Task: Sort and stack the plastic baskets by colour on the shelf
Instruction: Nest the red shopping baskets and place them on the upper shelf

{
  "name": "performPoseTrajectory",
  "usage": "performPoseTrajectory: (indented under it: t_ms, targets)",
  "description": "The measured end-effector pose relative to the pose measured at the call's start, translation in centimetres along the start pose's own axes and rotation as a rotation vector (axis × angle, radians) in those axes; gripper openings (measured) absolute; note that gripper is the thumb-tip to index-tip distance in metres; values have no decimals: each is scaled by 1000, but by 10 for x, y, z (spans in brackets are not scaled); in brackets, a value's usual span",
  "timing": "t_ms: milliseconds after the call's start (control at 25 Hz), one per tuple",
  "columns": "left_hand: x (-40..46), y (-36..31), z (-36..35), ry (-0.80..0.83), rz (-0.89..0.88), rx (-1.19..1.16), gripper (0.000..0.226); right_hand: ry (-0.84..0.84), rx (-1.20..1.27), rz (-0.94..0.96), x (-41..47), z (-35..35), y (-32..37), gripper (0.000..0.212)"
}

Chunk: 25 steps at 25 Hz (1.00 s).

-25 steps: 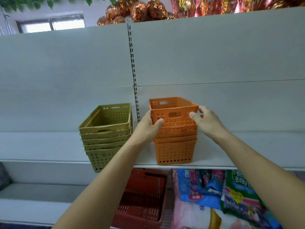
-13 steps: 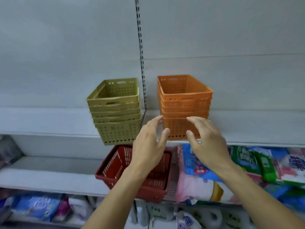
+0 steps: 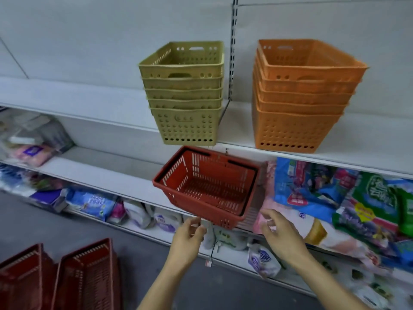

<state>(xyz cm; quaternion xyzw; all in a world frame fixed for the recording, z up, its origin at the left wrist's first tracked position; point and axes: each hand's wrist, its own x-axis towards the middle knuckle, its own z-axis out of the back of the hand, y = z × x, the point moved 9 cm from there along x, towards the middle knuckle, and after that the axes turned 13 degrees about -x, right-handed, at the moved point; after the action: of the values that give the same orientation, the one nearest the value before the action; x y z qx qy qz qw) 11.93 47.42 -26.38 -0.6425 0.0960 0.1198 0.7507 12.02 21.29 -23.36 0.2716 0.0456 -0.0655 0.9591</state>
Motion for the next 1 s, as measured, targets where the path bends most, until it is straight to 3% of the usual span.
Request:
performPoseTrajectory:
  t_ms: [240,360,520,680,880,1000]
  targets:
    - [58,61,18,-124,270,-207,38,227,118,-203,59,-73,-27,48]
    - [106,70,19,-149,344,-326,42,226,183,-298,102,-95,-29,48]
    - [176,76,12,-122,369,-411,38,186,295,-429,144,-130,-46,44]
    - [213,104,-2,-170,419,-440,64,90,392,-559,152,-150,-65,46]
    - [226,119,4,-305,367,-565,47,126,602,-675,139,-165,-67,35]
    - [204,124,12,-288,335,-567,49,148,555,-672,110,-164,-61,24]
